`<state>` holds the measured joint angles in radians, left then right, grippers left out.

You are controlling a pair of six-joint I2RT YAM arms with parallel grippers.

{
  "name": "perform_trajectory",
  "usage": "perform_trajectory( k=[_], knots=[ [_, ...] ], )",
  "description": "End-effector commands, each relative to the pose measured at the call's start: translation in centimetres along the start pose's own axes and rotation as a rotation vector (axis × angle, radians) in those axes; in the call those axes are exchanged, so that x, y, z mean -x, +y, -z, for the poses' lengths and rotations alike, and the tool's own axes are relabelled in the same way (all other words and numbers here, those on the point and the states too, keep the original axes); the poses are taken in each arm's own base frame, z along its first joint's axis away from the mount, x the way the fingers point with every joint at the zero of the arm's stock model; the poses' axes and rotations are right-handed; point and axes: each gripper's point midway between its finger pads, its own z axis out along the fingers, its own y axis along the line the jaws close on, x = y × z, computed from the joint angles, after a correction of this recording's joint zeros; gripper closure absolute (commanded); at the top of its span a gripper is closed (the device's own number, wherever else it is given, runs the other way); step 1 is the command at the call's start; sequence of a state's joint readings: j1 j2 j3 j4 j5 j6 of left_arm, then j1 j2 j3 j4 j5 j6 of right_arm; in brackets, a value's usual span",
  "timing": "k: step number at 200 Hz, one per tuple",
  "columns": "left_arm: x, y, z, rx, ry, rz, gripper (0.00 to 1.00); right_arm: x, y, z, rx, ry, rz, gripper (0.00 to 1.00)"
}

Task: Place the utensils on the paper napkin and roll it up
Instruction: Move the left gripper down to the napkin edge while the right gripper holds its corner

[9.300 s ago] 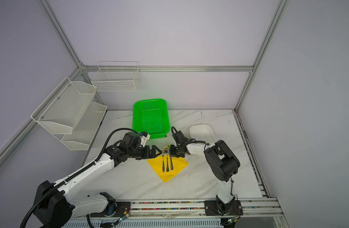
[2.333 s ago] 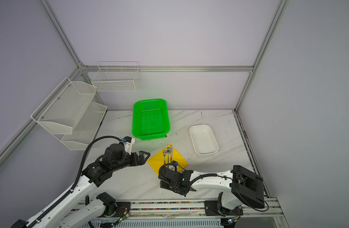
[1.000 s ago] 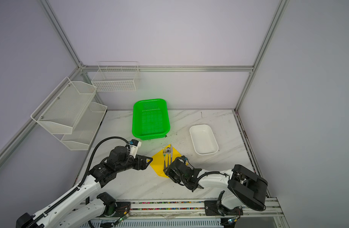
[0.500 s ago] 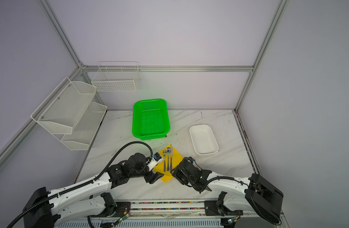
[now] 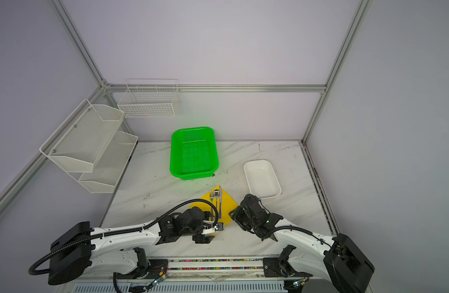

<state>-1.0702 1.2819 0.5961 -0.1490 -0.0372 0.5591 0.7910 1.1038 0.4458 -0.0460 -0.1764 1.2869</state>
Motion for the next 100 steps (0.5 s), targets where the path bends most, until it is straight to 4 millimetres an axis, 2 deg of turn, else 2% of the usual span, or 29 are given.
perform_trajectory(
  k=[1,58,100],
  knots=[
    [-0.3,0.6,-0.9,0.069,0.013,-0.106,0.15,0.2,0.4,0.2,-0.009,0.004,0.017,0.48],
    [-1.6,-1.3,-2.2,0.019,0.066,-0.15,0.16,0.5,0.5,0.4,0.001,-0.002,0.017,0.48],
    [-3.2,-2.3,-2.6,0.008,0.135,-0.192,0.22,0.6,0.3,0.3,-0.007,-0.003,0.015,0.48]
  ],
)
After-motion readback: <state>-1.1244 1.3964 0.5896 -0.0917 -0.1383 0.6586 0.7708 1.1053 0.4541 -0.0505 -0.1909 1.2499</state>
